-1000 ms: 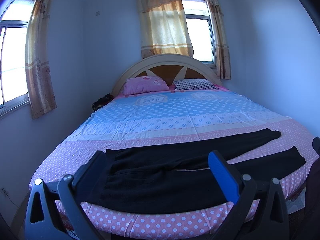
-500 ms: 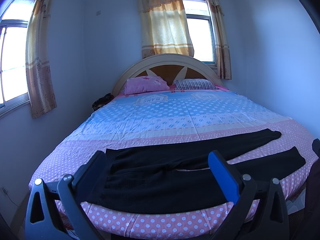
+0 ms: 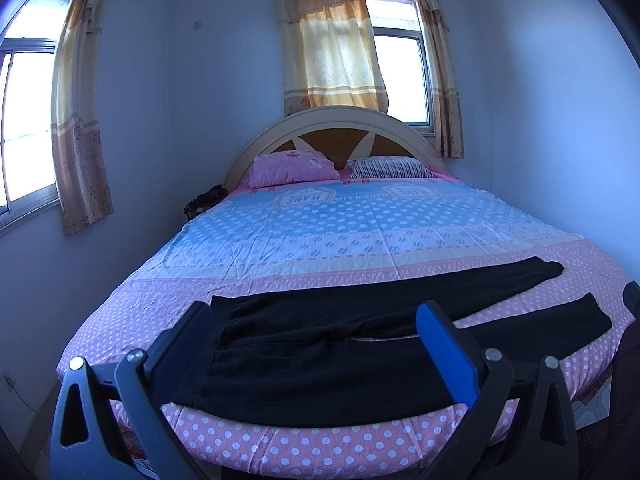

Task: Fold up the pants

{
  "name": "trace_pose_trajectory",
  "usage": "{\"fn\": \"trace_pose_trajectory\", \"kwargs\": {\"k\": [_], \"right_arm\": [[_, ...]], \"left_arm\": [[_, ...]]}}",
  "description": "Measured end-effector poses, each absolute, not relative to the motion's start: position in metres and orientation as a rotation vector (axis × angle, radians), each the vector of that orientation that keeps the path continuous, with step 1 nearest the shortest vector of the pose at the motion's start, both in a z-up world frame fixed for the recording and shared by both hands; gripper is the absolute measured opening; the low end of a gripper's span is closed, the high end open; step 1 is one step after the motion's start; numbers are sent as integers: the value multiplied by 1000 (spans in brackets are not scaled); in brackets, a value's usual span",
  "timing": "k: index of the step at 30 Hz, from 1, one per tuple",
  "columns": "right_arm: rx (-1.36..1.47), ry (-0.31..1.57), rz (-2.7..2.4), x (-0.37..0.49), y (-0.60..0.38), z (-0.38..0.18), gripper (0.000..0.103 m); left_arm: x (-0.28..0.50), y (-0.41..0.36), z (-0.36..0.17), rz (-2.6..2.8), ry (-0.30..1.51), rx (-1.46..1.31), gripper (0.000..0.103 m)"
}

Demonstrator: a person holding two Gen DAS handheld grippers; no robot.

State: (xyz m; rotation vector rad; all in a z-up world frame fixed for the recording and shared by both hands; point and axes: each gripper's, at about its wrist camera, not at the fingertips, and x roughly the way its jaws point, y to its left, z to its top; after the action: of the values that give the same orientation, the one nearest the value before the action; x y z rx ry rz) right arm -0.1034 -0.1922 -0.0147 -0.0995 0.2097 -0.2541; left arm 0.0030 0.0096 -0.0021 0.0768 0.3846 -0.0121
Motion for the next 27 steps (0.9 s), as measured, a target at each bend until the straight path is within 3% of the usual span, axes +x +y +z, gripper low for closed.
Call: {"fn": "trace_pose_trajectory", "kwargs": {"k": [27], "right_arm": [[-105, 283, -192, -92, -192, -25, 102]], "left_arm": [[9, 16, -11, -9, 397, 69, 103]]}}
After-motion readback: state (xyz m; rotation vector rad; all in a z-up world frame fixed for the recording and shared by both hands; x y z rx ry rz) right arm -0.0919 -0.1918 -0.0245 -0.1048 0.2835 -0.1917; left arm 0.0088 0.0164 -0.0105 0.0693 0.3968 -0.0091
